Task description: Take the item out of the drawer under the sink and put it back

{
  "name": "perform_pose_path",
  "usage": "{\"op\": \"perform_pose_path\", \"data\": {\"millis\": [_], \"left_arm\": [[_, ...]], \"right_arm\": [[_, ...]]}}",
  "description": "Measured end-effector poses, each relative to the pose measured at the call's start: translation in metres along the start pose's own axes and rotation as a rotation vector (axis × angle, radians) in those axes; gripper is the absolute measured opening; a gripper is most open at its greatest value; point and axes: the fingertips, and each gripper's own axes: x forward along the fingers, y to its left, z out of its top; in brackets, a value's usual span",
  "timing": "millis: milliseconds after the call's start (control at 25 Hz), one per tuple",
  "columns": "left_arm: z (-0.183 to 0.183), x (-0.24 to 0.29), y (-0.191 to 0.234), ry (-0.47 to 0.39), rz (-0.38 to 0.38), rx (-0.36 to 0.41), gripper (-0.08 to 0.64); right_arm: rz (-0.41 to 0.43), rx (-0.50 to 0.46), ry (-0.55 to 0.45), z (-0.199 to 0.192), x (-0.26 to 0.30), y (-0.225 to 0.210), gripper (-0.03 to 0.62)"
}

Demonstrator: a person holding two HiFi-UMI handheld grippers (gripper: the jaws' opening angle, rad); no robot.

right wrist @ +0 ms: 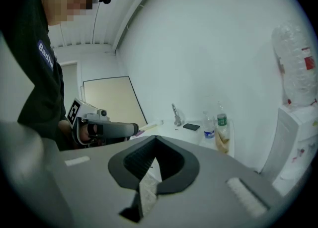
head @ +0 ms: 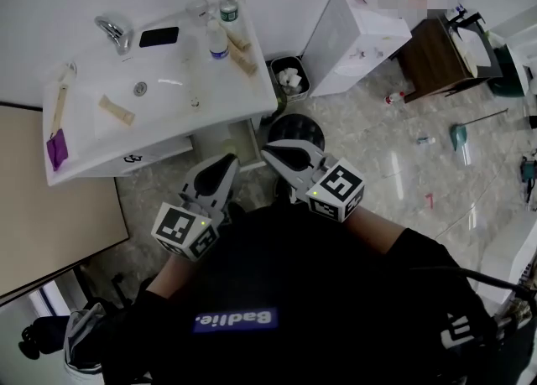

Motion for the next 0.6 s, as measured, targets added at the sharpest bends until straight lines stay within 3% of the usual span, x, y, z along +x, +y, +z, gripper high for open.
{"op": "perform_pose_path", "data": {"millis": [280, 600], "left_arm": [[0.036, -0.014, -0.021, -0.036, -0.030, 0.071, 0.012], [0.021, -0.015, -0.029, -0.014, -0.048, 0.114, 0.006]], "right_arm": [[0.040, -0.052, -0.060, 0.033, 0.000, 0.024, -0.005], [0.070, -0.058, -0.062, 0.029, 0.003, 0.030, -0.005]]}}
